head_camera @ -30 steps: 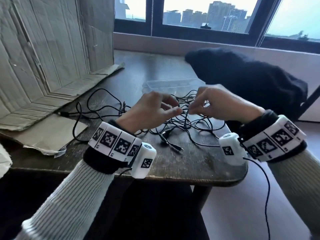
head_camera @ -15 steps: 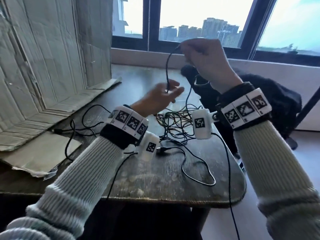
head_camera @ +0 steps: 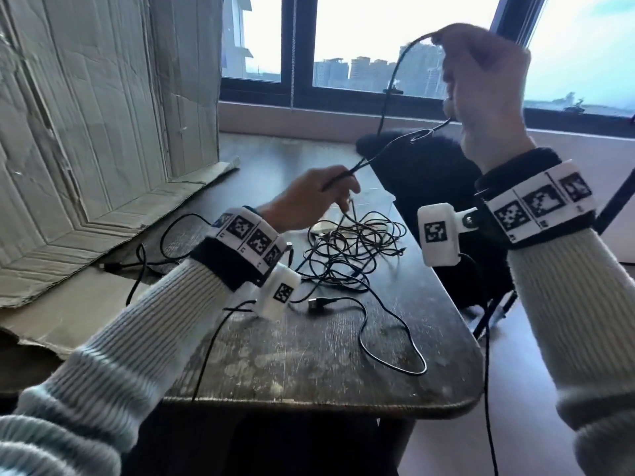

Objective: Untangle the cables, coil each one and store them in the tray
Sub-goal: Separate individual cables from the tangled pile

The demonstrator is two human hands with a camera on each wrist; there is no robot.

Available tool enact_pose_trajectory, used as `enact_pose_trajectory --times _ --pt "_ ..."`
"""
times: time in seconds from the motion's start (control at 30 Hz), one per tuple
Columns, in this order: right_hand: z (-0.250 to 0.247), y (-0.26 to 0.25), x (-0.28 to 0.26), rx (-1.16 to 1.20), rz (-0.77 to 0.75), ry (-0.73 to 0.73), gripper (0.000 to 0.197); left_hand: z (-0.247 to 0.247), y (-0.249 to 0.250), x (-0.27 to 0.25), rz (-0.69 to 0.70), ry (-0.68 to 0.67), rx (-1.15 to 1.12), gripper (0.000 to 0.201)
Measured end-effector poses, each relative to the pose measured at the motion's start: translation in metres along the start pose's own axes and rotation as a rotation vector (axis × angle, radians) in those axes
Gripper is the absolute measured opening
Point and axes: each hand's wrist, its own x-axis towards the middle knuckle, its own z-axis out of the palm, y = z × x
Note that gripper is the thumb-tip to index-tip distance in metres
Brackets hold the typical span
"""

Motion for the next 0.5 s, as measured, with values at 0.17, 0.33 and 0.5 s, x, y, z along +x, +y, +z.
enact_pose_trajectory --times 0.17,0.33,0.5 --pt "-0.018 -0.007 0.006 -0.008 -0.040 0.064 0.016 -0.014 -0.029 0.005 -0.067 -0.052 0.121 0.019" --pt "-0.019 -0.024 0.013 -0.117 0.027 -0.068 0.037 -0.010 -0.043 0.007 -0.079 -0.008 0.117 0.019" --pt "0.015 -0.005 -0.037 -0.674 0.046 -0.814 0.026 -0.034 0.010 0.028 0.127 0.216 -0.012 0.014"
